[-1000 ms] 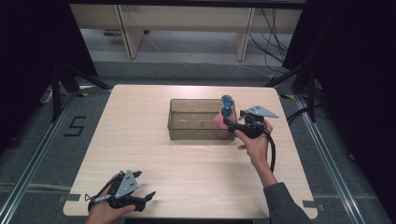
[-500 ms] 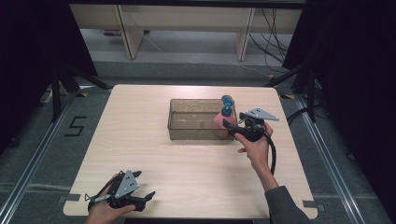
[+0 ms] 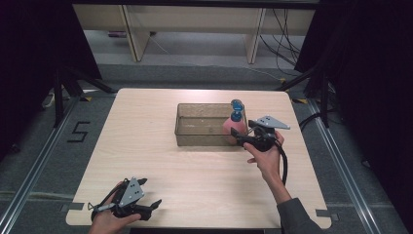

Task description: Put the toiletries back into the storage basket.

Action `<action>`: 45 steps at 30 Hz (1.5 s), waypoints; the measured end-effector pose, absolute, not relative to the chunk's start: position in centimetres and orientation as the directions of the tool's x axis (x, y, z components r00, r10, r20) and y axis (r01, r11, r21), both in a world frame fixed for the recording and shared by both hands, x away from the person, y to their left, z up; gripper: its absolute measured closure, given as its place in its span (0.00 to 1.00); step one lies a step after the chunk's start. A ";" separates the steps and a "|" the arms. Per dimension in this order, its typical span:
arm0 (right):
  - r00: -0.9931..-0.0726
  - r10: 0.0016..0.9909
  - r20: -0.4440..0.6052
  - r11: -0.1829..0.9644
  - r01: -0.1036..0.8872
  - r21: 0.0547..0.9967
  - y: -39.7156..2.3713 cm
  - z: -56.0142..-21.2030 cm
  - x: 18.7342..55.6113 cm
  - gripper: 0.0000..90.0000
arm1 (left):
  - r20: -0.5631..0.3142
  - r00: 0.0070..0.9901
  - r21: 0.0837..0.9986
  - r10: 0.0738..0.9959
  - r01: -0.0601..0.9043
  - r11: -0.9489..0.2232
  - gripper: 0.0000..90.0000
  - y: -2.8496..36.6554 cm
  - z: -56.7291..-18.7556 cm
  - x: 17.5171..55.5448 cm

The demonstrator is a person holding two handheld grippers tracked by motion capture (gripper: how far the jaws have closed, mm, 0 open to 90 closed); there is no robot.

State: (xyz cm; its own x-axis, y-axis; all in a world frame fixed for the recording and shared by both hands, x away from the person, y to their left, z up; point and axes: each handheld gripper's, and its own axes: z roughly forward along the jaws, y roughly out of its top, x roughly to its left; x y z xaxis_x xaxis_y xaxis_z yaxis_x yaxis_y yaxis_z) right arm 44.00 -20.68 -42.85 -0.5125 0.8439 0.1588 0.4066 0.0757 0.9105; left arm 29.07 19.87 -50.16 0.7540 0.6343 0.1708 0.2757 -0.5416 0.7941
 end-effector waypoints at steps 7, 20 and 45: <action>-0.539 0.831 0.137 0.094 0.379 0.921 -20.7 -42.9 43.3 0.22 | 0.163 0.760 0.791 0.630 0.281 -0.544 0.17 19.9 -50.1 29.1; -0.573 0.812 0.114 0.132 0.370 0.920 -20.4 -43.4 42.0 0.22 | 0.172 0.756 0.789 0.631 0.278 -0.548 0.17 19.9 -50.1 29.1; -0.628 0.765 0.144 0.135 0.375 0.917 -19.6 -44.6 39.7 0.21 | 0.143 0.739 0.814 0.658 0.291 -0.503 0.17 19.8 -50.3 29.1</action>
